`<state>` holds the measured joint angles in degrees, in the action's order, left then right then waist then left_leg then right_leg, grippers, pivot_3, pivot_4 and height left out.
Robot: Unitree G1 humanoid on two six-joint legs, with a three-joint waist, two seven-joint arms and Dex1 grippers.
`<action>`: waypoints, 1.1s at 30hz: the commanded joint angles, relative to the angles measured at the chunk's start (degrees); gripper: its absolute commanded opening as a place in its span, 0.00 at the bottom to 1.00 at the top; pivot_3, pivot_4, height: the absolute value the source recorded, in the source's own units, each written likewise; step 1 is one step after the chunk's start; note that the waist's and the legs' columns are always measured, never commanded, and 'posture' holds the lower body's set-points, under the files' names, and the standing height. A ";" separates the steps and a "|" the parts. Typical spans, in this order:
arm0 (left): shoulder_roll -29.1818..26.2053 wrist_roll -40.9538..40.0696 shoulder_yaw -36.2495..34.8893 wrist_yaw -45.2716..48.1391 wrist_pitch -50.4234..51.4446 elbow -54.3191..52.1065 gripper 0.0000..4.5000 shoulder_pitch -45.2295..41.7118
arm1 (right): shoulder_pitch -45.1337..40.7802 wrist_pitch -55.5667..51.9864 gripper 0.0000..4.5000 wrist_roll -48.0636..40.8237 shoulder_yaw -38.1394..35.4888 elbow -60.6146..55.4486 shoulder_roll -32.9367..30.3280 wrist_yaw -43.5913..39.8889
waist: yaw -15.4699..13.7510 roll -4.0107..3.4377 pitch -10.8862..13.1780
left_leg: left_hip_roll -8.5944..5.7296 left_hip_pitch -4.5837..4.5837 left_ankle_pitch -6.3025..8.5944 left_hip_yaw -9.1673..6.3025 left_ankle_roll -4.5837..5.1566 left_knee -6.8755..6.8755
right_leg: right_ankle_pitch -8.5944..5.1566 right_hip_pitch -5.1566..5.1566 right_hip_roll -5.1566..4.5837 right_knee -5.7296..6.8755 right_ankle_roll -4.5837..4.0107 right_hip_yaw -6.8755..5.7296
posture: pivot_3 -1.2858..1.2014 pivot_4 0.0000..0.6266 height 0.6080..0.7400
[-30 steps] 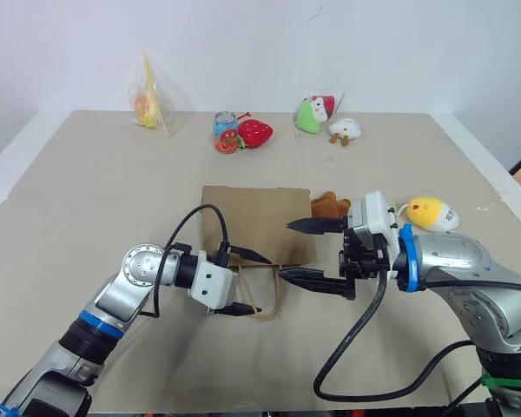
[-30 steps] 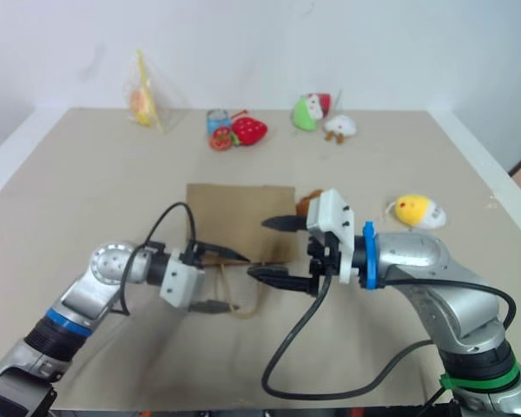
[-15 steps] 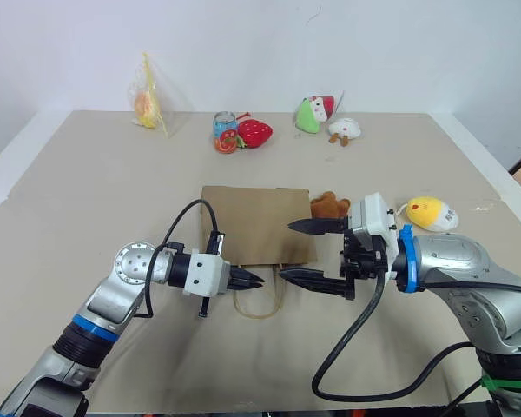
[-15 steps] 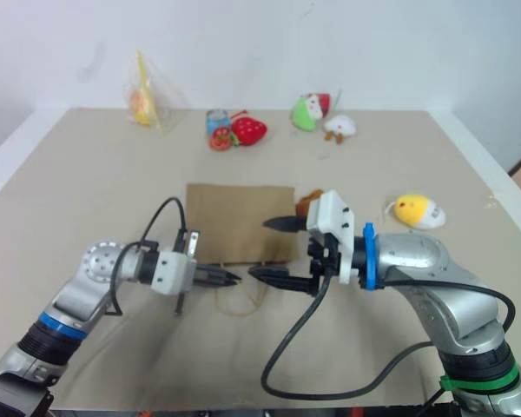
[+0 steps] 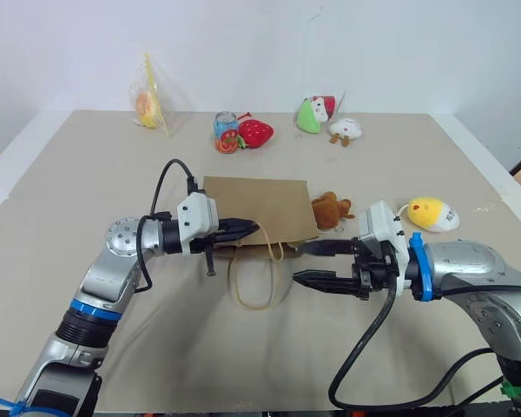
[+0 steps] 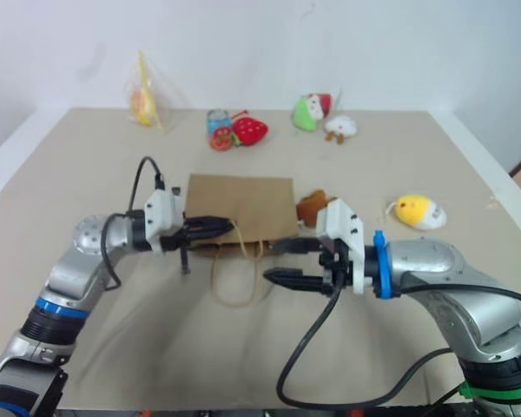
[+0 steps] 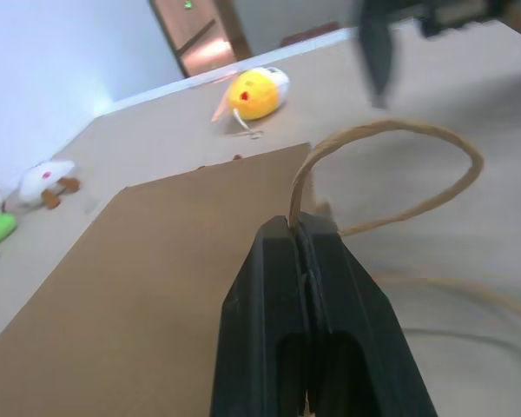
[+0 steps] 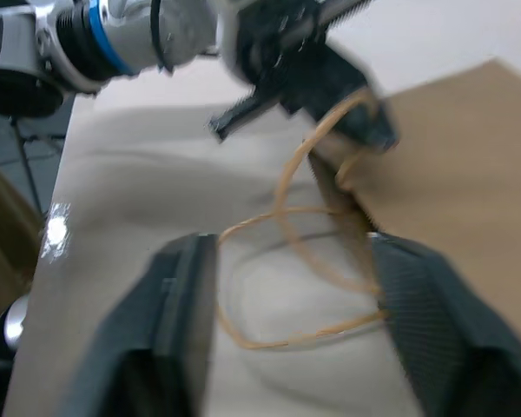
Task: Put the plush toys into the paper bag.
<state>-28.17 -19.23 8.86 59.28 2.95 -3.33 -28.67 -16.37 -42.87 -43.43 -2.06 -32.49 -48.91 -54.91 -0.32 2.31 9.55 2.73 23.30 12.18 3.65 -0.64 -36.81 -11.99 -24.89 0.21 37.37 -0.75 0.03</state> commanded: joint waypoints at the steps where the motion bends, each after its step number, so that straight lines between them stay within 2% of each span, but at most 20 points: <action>1: 0.84 -1.63 -2.18 -2.69 2.89 -3.09 0.00 -1.78 | -1.05 -0.83 0.22 -0.62 1.43 -2.35 1.09 1.49 | 0.07 0.00 0.00 | 0.00 -0.01 0.00 0.02 0.00 -0.01 | 0.02 -0.01 0.01 0.00 0.03 0.04 | 0.52 0.24 1.00; 4: 1.90 -2.20 -2.83 -5.21 5.18 -4.39 0.00 -2.84 | -2.03 -0.77 0.01 1.70 4.59 -1.41 4.07 4.57 | 0.09 0.00 0.00 | 0.03 -0.01 0.00 0.00 0.00 -0.03 | 0.04 0.00 0.06 0.00 0.06 0.05 | 0.52 0.24 1.00; 9: 2.77 -2.84 -3.49 -7.55 8.16 -6.71 0.00 -4.39 | -3.59 -0.36 0.01 4.79 6.82 -0.03 9.52 10.30 | 0.08 0.00 0.00 | 0.01 0.01 0.00 -0.01 0.00 -0.05 | 0.05 -0.01 0.07 0.01 0.07 0.08 | 0.52 0.24 1.00; 22: 4.67 -2.67 -4.02 -11.91 10.67 -8.34 0.00 -4.79 | -10.74 4.71 0.01 20.51 13.06 9.80 22.56 23.70 | 0.18 0.02 -0.01 | 0.03 0.02 0.00 0.07 0.00 -0.06 | 0.09 -0.04 0.13 0.02 0.06 0.21 | 0.52 0.24 1.00; 33: 8.91 -0.84 -5.76 -20.52 10.91 -7.30 0.00 -8.36 | -13.70 7.33 0.01 30.56 19.98 18.96 30.99 29.71 | 0.22 0.02 -0.02 | 0.02 0.03 0.00 0.15 0.00 -0.06 | 0.12 -0.09 0.13 0.03 0.07 0.33 | 0.52 0.24 1.00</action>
<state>-19.27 -20.32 4.68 40.40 14.18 -9.64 -35.08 -28.72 -37.49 -15.02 16.99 -14.13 -18.38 -25.73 -0.10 2.33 9.53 2.75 23.34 12.17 3.81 -0.65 -36.87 -11.86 -24.99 0.34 37.40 -0.68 0.37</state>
